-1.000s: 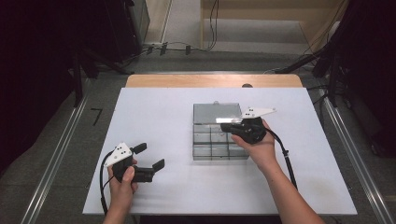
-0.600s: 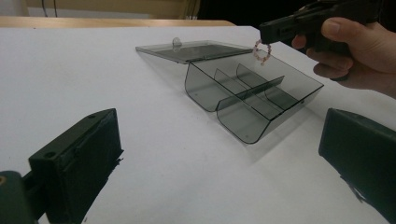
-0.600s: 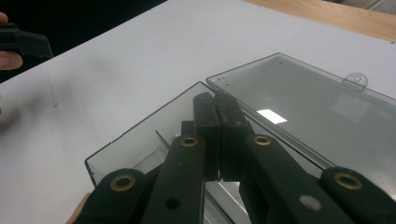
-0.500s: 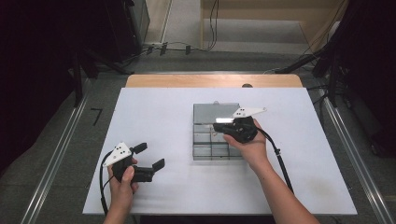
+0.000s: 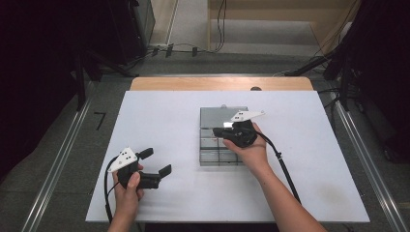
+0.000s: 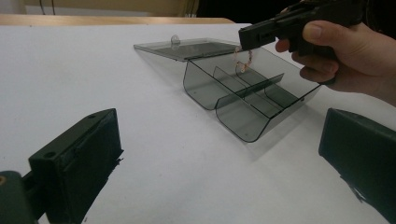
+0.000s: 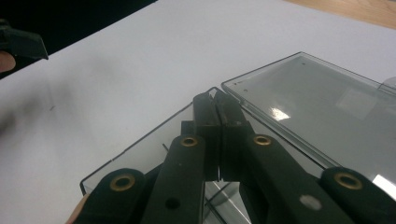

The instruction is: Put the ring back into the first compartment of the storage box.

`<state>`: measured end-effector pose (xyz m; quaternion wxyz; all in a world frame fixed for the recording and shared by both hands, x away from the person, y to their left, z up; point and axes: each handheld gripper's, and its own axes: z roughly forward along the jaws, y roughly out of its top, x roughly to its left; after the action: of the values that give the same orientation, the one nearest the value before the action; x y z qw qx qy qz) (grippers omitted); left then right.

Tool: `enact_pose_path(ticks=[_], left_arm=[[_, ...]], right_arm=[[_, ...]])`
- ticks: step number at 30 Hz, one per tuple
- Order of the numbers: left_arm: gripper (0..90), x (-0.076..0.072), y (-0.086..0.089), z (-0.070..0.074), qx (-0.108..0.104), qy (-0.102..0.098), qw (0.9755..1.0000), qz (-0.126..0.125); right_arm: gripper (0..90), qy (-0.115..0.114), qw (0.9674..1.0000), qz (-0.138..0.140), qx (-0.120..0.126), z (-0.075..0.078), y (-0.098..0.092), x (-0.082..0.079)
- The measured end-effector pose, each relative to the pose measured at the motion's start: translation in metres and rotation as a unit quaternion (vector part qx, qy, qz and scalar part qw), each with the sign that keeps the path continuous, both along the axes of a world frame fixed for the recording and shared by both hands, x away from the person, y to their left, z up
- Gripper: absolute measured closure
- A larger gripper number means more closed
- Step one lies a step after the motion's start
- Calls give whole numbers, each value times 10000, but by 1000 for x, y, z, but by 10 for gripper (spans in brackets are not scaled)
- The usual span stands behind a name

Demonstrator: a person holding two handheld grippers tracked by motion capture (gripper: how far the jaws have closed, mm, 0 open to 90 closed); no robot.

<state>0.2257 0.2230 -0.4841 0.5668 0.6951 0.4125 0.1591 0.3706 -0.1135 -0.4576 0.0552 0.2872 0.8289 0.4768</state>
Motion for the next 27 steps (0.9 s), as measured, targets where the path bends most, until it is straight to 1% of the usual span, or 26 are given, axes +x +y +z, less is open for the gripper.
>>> enact_pose_path(ticks=[2,7,9,10,12,16,18,20,22,25,27], left_arm=[[0,0,0,0,-17,1,10000,6],[0,0,-2,0,-11,12,10000,0],[0,1,-3,0,2,2,10000,-8],[0,1,-4,0,52,-7,10000,-6],[0,0,-6,1,105,-28,9999,-24],[0,2,-8,1,119,-23,9999,-46],[0,3,-9,2,135,-56,9999,-42],[0,4,-10,3,142,-69,9999,-48],[0,4,-11,4,146,-71,9999,-48],[0,6,-12,5,142,-73,9999,-50],[0,7,-14,6,136,-88,9998,-60]], right_arm=[[868,31,10000,-10,37,0,2,1],[863,4,10000,-9,8,2,8,2],[855,-26,9999,58,106,1,9,2],[828,-34,9999,104,107,0,10,2],[758,-68,9999,88,89,0,11,1],[595,-67,9997,87,219,2,8,1],[515,-69,9996,67,266,5,5,0],[443,-95,9995,26,303,7,2,-1],[343,-133,9994,-47,323,10,-3,-2],[217,-124,9991,-133,379,12,-12,-2],[155,-122,9987,-208,440,12,-19,-3]])
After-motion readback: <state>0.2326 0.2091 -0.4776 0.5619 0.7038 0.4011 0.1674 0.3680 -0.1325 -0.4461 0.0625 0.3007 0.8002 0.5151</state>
